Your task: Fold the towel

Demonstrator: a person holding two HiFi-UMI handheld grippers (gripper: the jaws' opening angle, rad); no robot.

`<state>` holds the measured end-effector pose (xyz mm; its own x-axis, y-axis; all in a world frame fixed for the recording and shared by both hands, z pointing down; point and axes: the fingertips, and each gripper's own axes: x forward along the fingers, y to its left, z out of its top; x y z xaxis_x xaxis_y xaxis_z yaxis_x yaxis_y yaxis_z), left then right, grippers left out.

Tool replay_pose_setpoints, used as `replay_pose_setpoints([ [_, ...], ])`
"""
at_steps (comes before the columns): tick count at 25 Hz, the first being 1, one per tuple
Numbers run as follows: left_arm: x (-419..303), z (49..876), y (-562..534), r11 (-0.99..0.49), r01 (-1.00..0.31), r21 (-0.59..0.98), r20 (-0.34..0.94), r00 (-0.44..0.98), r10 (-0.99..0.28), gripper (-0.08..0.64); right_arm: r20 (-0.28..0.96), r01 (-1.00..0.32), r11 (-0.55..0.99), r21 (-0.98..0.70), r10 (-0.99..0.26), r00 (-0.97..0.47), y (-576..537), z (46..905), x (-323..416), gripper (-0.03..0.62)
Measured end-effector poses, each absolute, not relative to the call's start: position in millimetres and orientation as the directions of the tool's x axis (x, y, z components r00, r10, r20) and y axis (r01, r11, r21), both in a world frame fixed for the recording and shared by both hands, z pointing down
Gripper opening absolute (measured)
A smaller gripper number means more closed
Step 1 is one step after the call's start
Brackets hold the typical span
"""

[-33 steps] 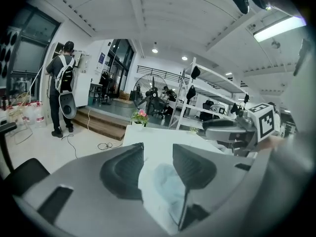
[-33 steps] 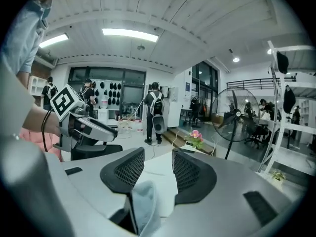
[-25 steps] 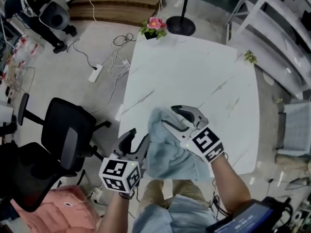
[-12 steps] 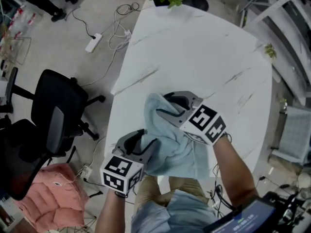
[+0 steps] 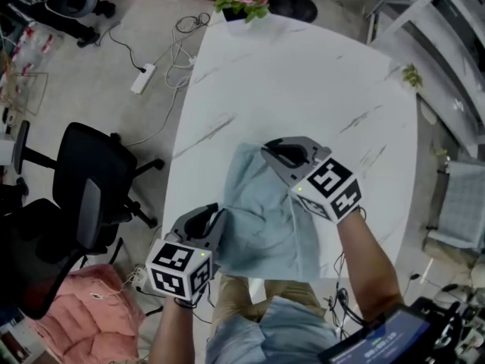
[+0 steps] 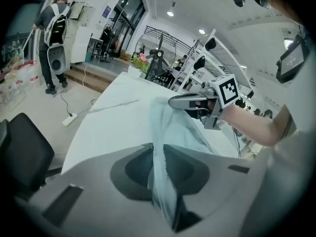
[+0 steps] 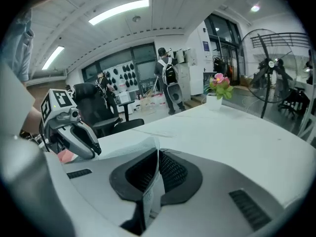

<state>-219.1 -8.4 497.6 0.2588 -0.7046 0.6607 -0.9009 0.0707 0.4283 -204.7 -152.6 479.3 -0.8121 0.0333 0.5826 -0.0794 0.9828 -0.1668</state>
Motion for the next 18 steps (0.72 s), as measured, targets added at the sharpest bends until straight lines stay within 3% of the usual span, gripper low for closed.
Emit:
replay_pose_setpoints([
  [8, -235, 477, -43, 0.065, -0.924, 0.376, 0.648, 0.212, -0.732, 0.064, 0.581, -0.348, 0.934, -0.083, -0.238, -0.778, -228, 467, -114, 0.026],
  [15, -208, 467, -73, -0.028, -0.934, 0.356, 0.631, 0.263, -0.73, 0.064, 0.558, -0.625, 0.78, -0.036, -0.503, -0.66, -261, 463, 15, 0.028],
  [18, -193, 468, -76, -0.057, -0.934, 0.352, 0.634, 0.283, -0.72, 0.064, 0.563, -0.69, 0.722, -0.044, -0.553, -0.614, -250, 470, 63, 0.028],
])
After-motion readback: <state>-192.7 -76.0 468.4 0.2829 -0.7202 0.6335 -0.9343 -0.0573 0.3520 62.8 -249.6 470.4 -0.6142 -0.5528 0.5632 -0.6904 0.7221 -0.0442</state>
